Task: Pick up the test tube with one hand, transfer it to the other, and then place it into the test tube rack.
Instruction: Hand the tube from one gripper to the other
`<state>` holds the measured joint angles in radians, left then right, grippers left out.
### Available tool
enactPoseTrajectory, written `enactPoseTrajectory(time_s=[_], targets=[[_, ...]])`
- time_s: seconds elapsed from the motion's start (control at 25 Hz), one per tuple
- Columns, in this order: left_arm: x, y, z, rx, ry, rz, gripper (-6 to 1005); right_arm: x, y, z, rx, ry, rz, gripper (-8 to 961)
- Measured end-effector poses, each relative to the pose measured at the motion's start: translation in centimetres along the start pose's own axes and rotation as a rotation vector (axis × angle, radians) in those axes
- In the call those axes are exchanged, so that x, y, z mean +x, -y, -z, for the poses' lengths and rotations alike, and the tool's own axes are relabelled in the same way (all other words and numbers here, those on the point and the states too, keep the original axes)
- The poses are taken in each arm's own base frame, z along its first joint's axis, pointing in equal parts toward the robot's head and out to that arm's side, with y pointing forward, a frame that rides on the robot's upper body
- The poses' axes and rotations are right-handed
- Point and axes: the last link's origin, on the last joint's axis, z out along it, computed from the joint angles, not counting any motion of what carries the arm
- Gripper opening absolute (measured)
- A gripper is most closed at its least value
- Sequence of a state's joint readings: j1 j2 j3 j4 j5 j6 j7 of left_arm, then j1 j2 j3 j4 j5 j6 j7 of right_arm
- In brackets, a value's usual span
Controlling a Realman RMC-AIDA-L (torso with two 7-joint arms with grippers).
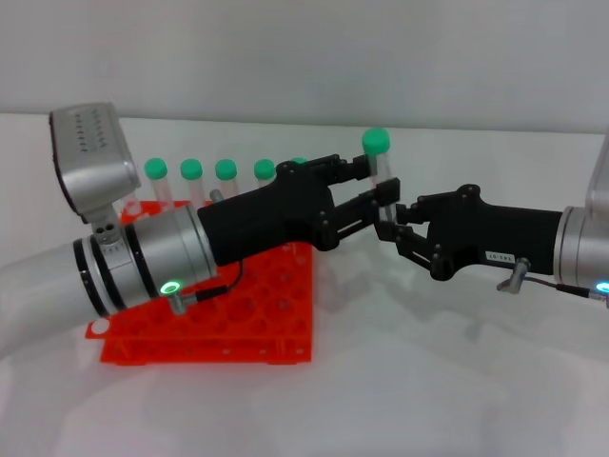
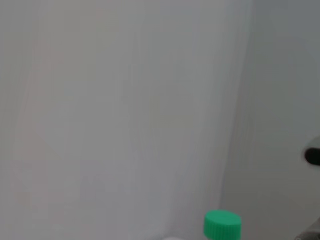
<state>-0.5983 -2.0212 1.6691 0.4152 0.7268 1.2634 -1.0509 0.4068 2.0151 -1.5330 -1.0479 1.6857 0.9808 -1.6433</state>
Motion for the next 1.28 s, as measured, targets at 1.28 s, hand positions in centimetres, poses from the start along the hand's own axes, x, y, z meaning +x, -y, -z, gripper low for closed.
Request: enactPoseTrajectory(time_s=[1.28], targets=[[0.38, 0.52, 0.47, 0.024, -0.015, 0.009, 230, 0.05, -0.49, -0.71, -0.019, -0.01, 0.027, 230]])
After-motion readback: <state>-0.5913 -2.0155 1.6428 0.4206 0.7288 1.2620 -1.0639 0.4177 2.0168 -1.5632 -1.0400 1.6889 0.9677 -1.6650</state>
